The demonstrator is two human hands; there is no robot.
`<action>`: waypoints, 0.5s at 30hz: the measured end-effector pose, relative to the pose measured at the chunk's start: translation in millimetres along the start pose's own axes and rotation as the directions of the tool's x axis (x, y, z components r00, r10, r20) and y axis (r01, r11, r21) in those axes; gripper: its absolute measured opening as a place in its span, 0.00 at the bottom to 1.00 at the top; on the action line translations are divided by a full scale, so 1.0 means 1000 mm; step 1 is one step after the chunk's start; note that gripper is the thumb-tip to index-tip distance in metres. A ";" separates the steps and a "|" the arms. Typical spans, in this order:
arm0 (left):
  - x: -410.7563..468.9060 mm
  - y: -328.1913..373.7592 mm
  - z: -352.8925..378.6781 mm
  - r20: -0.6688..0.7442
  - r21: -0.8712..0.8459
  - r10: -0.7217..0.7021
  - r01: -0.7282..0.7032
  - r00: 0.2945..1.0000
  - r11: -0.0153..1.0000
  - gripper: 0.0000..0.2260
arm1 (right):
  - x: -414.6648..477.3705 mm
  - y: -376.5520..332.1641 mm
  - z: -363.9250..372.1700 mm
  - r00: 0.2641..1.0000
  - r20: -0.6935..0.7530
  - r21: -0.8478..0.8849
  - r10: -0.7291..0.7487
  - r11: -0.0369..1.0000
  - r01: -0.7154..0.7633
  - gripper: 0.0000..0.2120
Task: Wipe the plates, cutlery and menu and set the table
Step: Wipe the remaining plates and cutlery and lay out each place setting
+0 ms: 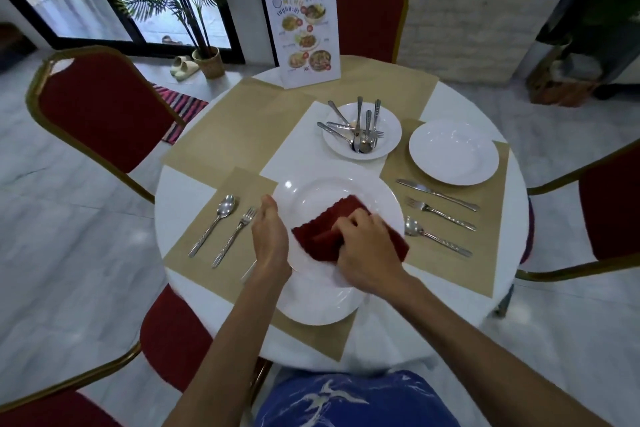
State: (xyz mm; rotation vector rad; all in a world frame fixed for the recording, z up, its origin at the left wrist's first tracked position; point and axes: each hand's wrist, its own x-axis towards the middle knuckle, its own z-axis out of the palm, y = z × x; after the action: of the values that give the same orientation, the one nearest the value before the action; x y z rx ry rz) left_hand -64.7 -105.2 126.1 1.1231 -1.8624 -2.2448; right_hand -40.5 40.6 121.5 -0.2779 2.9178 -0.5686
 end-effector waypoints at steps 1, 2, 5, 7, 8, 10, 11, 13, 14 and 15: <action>-0.001 0.004 0.001 -0.014 0.029 0.020 -0.019 1.000 0.999 0.30 | -0.010 -0.012 0.007 0.997 0.044 0.120 -0.064 0.991 0.059 0.16; -0.001 0.005 0.003 -0.014 0.063 0.044 -0.043 0.999 0.997 0.24 | -0.015 -0.022 0.009 0.990 0.074 0.225 -0.122 0.969 0.103 0.18; -0.016 0.006 0.012 0.072 0.206 0.139 -0.151 0.988 0.967 0.18 | 0.015 -0.025 0.002 0.989 0.081 0.441 -0.122 0.895 0.074 0.20; -0.018 0.000 0.013 0.085 0.180 0.179 -0.192 0.980 0.965 0.17 | 0.043 -0.009 -0.006 1.000 0.001 0.455 -0.014 0.890 0.012 0.15; -0.018 0.002 0.012 0.058 0.159 0.182 -0.189 0.982 0.969 0.18 | 0.053 0.004 -0.008 0.998 -0.055 0.403 0.032 0.915 -0.007 0.13; -0.012 0.007 0.007 0.012 0.150 0.175 -0.175 0.985 0.973 0.19 | 0.056 0.031 -0.009 0.986 -0.136 0.239 0.100 0.969 -0.065 0.11; -0.008 0.009 0.004 0.005 0.155 0.180 -0.179 0.984 0.972 0.19 | 0.049 0.038 -0.008 0.984 -0.144 0.144 0.108 0.986 -0.087 0.11; -0.002 0.012 0.003 -0.019 0.166 0.205 -0.199 0.979 0.966 0.20 | 0.023 0.036 -0.001 0.992 -0.086 -0.011 0.089 0.996 -0.090 0.10; 0.000 0.011 0.005 -0.029 0.159 0.206 -0.199 0.978 0.967 0.21 | 0.010 0.030 0.002 0.997 -0.038 -0.023 0.073 0.997 -0.073 0.08; 0.001 0.010 0.007 -0.032 0.145 0.207 -0.200 0.978 0.969 0.22 | -0.001 0.020 0.004 0.999 0.008 0.036 0.041 0.999 -0.041 0.07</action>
State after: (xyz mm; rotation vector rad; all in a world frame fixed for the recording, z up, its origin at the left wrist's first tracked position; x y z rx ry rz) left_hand -73.2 -102.3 134.1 0.9406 -2.0414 -1.9893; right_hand -41.7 57.5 110.8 -0.2151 2.8955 -0.6119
